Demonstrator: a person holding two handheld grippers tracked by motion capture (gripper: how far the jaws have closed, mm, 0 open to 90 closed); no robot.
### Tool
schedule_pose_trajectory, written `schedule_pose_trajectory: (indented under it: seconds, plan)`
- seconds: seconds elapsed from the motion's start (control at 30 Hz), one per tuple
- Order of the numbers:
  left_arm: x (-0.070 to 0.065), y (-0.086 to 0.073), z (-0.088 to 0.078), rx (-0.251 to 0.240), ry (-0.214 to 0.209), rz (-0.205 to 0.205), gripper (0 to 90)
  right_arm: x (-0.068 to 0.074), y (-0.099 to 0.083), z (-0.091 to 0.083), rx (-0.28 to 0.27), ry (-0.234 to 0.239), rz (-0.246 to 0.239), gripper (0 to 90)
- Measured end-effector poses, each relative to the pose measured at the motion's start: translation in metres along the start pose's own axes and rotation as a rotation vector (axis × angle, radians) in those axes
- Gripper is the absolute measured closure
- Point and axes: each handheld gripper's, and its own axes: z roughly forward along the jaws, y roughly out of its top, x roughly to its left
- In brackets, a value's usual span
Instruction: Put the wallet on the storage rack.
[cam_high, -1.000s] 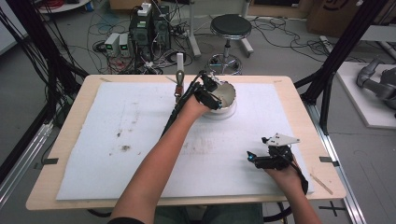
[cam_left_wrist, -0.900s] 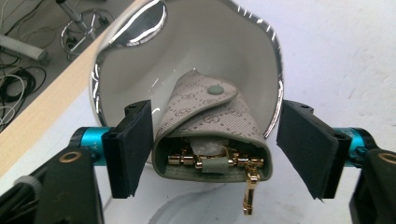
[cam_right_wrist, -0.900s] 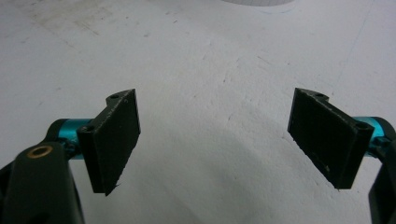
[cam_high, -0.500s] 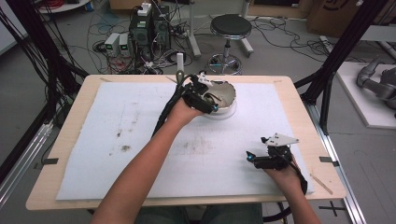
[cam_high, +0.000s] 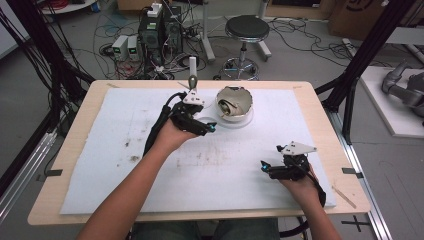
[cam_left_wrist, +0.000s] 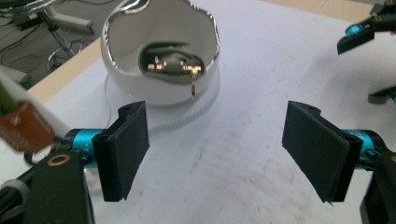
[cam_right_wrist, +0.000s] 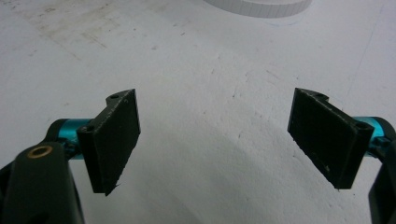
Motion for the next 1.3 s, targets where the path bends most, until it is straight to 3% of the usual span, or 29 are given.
schedule_pose_trajectory:
  seconds: [0.2,0.77,0.9,1.07,1.3]
  plan:
    - [-0.003,-0.017,-0.02,-0.015,-0.002,0.007,21.9,-0.001,0.001,0.001,-0.007,-0.005,0.009,17.1]
    - [0.005,-0.083,-0.071,-0.076,0.038,-0.087,21.3,-0.006,0.004,-0.001,-0.03,-0.008,0.038,17.1]
    - [0.001,-0.096,-0.079,-0.105,0.047,-0.121,20.9,-0.007,0.003,-0.001,-0.035,-0.007,0.04,17.1]
    - [-0.007,-0.113,-0.085,-0.132,0.052,-0.133,20.5,-0.01,0.002,-0.002,-0.039,-0.012,0.044,17.1]
    - [-0.009,-0.133,-0.082,-0.14,0.062,-0.155,20.2,-0.012,0.0,-0.003,-0.044,-0.011,0.054,17.1]
